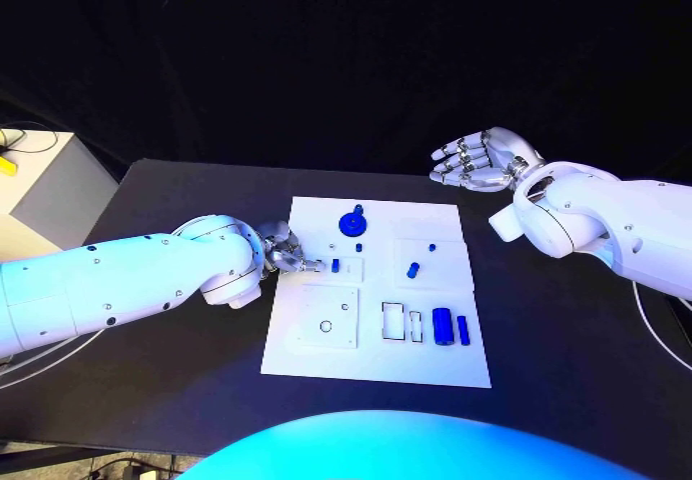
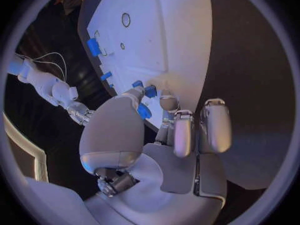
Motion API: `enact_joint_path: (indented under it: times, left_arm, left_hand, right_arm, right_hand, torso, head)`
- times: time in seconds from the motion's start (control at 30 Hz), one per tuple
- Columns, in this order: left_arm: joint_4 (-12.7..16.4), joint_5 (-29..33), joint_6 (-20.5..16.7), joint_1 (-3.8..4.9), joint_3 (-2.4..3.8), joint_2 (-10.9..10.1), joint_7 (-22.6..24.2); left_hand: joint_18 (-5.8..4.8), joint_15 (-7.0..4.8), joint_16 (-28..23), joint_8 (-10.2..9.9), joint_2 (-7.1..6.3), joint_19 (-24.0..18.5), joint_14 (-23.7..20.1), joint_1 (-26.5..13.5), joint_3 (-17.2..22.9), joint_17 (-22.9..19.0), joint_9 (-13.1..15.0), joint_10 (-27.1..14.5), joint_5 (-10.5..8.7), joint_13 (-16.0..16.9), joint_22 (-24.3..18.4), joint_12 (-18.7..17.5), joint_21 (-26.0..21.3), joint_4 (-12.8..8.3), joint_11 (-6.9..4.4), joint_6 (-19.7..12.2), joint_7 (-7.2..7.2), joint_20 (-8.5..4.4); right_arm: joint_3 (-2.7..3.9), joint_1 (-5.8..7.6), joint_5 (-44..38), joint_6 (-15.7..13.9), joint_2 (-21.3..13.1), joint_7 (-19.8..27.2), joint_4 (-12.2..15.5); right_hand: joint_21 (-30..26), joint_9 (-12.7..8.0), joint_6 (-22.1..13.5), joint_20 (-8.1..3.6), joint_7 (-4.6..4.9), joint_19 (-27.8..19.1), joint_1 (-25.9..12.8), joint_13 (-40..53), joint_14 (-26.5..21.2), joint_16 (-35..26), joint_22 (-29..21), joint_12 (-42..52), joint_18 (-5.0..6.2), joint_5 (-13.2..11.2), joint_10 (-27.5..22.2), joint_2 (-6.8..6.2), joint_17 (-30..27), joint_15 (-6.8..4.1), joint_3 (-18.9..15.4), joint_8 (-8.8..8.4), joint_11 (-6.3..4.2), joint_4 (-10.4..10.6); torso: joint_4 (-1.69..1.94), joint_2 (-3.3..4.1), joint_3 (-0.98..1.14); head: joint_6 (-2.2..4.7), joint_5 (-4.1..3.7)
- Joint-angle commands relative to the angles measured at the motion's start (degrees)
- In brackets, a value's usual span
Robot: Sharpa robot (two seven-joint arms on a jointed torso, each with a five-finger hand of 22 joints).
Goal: Assemble the parts on the task board
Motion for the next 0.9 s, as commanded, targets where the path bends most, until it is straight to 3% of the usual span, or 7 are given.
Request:
enact_joint_path:
  times: [0.03,0.4,0.9]
  left_arm:
    - [0.0,-0.4,-0.3,-0.4,-0.11,0.5,0.0]
    - [0.2,-0.2,-0.5,-0.6,-0.09,0.7,0.9]
    - [0.2,1.0,-0.9,-0.61,-0.06,1.1,2.3]
  left_hand:
    - [0.33,0.21,-0.1,0.4,0.49,-0.3,4.9,0.2,-0.2,12.4,0.1,-0.2,0.32,0.1,0.0,0.2,-0.3,-0.2,-0.24,-0.3,-0.03,0.03]
    - [0.34,0.16,-0.1,0.7,0.54,-0.3,4.9,0.4,-0.1,12.4,0.1,-0.1,0.31,0.1,0.0,0.3,-0.3,-0.2,-0.31,-0.3,-0.11,-0.01]
    - [0.36,-0.16,-0.1,1.8,2.03,-0.3,4.9,3.5,2.6,12.3,-0.1,-0.4,0.26,-0.4,-0.1,0.5,-0.5,-0.2,-0.66,-1.1,-0.48,-0.32]
  right_arm:
    - [0.01,-0.03,-0.1,0.5,0.0,0.3,0.1]
    - [0.01,-0.04,-0.1,0.6,-0.1,0.3,0.1]
    - [0.01,-0.09,-0.1,0.6,0.0,0.3,0.1]
  right_hand:
    - [0.0,-0.1,0.5,-0.01,3.37,-0.5,-0.4,0.0,0.0,-0.2,0.0,-0.3,0.64,0.2,0.1,0.16,0.0,0.29,0.0,-0.21,0.28,-0.2]
    - [0.0,-0.1,0.5,-0.01,3.37,-0.5,-0.4,0.0,0.0,-0.2,0.0,-0.3,0.64,0.2,0.1,0.16,0.0,0.29,0.0,-0.21,0.28,-0.2]
    - [0.0,-0.1,0.6,0.0,3.39,-0.5,-0.4,0.0,0.0,-0.2,-0.2,-0.3,0.64,0.2,0.2,0.21,-0.2,0.3,-0.1,-0.23,0.29,-0.2]
  torso:
    - [-0.05,0.06,-0.01]
    - [0.07,0.03,-0.02]
    - [0.08,0.01,-0.04]
  head:
    - [0.0,-0.13]
    - [0.0,-0.34]
    - [0.0,-0.33]
